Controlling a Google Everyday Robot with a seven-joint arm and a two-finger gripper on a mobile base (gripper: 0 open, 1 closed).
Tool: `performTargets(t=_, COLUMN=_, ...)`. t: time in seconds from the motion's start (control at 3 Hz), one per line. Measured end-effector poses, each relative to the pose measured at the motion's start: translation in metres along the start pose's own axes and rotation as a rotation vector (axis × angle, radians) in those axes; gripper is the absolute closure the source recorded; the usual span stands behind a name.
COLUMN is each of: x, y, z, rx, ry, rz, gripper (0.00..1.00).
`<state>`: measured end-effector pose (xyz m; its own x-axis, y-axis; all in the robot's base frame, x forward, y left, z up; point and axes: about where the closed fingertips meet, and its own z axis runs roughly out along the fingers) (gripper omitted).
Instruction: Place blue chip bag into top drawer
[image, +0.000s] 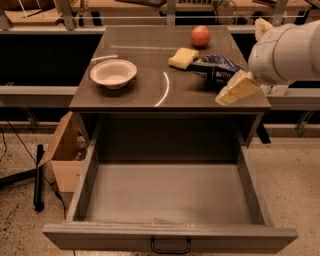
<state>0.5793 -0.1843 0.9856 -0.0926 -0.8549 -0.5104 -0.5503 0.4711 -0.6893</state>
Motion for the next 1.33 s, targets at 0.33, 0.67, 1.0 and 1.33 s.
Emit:
performTargets(t=0.33, x=-0.01, y=-0.018, z=0.035, rx=0.071, ry=-0.005, rz=0.01, gripper=0.0)
performTargets(t=0.67, x=-0.01, y=-0.037, z=0.07, rx=0.12, ry=0.002, rz=0.031, gripper=0.0)
performTargets(t=1.0, x=0.006, y=-0.055, z=0.093, rx=0.154, ry=0.024, rz=0.071, gripper=0.0)
performTargets(t=1.33, x=0.028, y=-0.071, z=0.108, rx=0.184, ry=0.051, rz=0.103, gripper=0.0)
